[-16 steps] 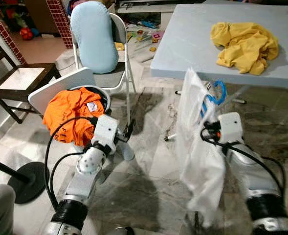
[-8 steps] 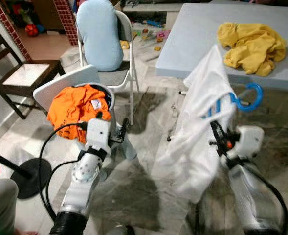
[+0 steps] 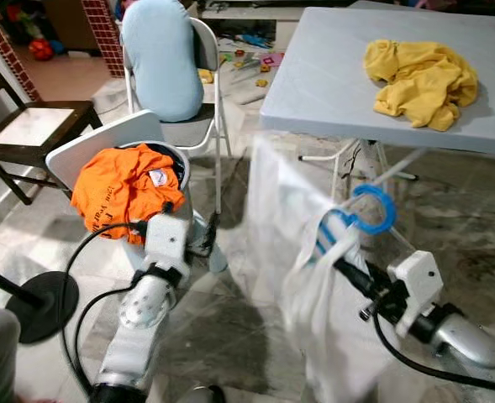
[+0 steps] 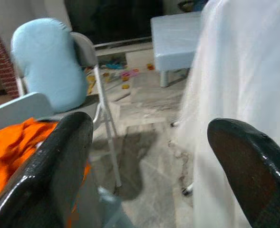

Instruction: Hang hanger

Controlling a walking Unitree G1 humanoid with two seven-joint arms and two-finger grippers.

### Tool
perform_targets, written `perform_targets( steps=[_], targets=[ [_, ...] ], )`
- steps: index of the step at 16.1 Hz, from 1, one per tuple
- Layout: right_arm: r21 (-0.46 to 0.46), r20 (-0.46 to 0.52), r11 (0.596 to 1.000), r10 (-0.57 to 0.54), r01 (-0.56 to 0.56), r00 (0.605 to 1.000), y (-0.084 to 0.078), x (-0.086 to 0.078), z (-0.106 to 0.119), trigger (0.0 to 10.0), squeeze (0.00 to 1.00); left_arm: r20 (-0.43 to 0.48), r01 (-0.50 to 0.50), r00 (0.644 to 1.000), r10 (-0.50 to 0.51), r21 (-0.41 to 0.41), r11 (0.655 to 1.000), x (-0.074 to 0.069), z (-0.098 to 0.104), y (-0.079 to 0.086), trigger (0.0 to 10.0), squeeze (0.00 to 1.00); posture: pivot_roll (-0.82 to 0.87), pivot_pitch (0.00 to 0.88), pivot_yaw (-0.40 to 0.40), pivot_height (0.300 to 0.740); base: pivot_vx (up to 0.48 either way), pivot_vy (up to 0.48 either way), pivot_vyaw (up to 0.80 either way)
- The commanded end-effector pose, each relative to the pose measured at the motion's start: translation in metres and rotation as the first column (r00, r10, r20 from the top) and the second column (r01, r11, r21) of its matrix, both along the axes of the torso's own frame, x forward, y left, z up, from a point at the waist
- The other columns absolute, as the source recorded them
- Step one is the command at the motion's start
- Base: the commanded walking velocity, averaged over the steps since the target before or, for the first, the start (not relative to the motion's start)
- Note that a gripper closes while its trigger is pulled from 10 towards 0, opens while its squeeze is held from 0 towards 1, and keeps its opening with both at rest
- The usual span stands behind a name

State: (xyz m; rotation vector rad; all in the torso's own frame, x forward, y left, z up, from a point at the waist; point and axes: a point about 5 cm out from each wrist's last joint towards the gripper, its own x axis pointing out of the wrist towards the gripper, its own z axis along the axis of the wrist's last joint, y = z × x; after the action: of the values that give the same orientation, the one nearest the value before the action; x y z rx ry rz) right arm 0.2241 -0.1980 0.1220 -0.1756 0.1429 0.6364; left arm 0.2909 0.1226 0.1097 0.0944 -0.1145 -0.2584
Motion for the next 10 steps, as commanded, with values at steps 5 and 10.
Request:
perform_targets(
  steps=[5,10],
  targets=[
    [0.144,0.021,0.987,-0.075,0.071,0.997,0.013,0.012,0.029,10.0,0.00,0.017,0.121,0.993,-0.120,-0.048,0.991,0.013,0.008,-0.042,10.0,0.00,-0.09,0.106,0.037,0.740,0.000,0.000,0.00],
    [0.282,-0.069,0.949,-0.129,0.143,0.989,0.031,0.000,0.030,10.0,0.00,0.029,0.204,0.979,-0.202,-0.095,0.974,0.014,0.012,-0.068,10.0,0.00,-0.12,0.123,0.037,0.740,0.000,0.000,0.00]
  ],
)
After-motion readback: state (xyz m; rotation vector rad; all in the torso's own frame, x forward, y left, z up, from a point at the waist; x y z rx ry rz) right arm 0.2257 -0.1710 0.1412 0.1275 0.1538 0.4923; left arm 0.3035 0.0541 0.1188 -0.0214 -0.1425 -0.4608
